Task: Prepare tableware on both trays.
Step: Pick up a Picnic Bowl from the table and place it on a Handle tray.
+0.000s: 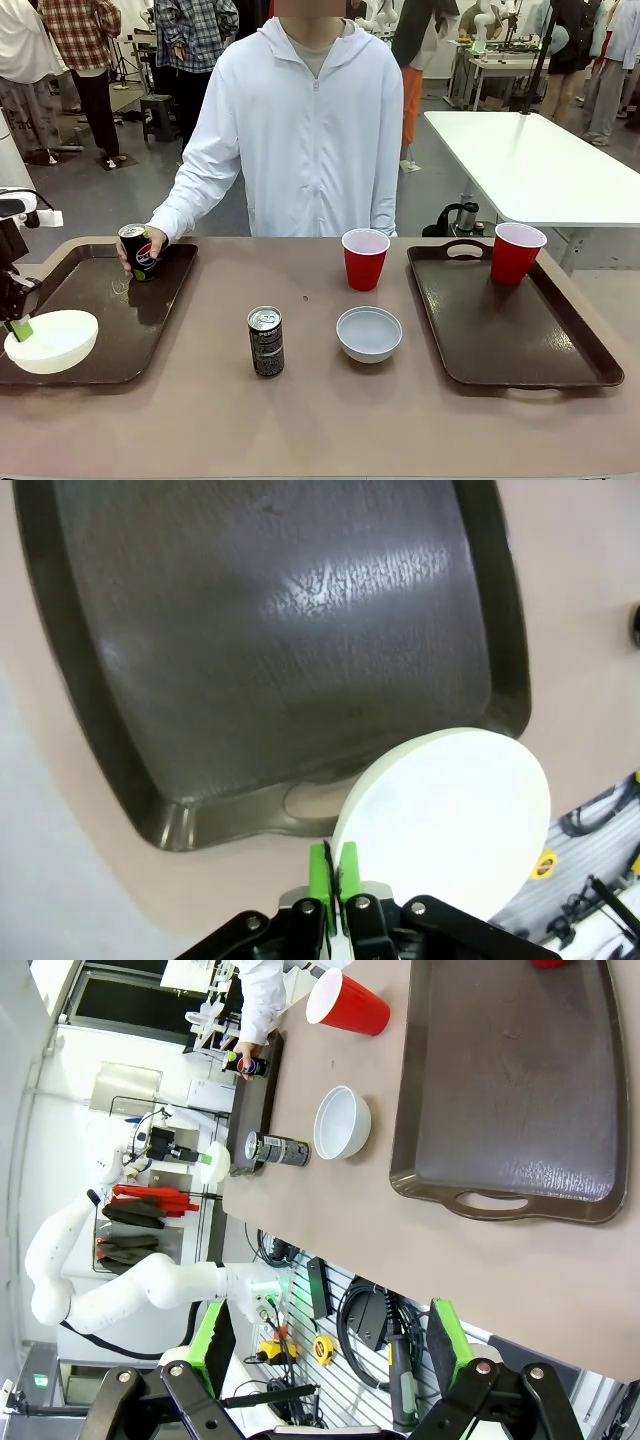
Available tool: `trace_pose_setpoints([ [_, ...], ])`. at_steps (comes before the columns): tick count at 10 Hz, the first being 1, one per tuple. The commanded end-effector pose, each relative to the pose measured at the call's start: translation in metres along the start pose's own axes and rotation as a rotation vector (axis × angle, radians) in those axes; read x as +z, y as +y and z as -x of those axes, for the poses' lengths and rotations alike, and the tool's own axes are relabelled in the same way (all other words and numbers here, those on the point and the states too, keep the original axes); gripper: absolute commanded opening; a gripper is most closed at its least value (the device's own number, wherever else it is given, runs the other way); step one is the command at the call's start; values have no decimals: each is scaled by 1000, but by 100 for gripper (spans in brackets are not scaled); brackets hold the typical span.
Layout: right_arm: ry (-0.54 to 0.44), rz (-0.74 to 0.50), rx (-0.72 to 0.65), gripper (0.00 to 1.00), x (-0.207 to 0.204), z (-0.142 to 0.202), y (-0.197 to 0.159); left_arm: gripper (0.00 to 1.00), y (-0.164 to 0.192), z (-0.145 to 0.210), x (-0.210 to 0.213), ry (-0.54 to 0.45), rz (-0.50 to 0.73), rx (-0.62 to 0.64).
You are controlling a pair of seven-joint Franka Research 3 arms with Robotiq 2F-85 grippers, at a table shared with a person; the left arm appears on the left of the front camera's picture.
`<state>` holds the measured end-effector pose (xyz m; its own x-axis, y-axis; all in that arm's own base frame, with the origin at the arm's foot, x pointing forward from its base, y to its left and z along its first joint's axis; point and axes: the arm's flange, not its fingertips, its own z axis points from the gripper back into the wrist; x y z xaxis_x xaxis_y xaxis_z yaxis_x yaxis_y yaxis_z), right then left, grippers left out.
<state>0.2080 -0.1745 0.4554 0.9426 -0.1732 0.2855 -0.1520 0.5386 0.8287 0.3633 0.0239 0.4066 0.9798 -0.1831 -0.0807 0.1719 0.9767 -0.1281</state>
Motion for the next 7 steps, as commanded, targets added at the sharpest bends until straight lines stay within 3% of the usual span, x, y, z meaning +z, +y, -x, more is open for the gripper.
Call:
trace_pose_setpoints([
  [1,-9,-19,14,100,0,0,-1,0,0,-12,-4,-5,-8,-7],
  [3,-9,-19,14,100,0,0,-1,0,-7,-26,-12,-25,-24,6],
  [7,-9,-19,14,100,0,0,-1,0,-25,-62,-41,-176,-38,51],
])
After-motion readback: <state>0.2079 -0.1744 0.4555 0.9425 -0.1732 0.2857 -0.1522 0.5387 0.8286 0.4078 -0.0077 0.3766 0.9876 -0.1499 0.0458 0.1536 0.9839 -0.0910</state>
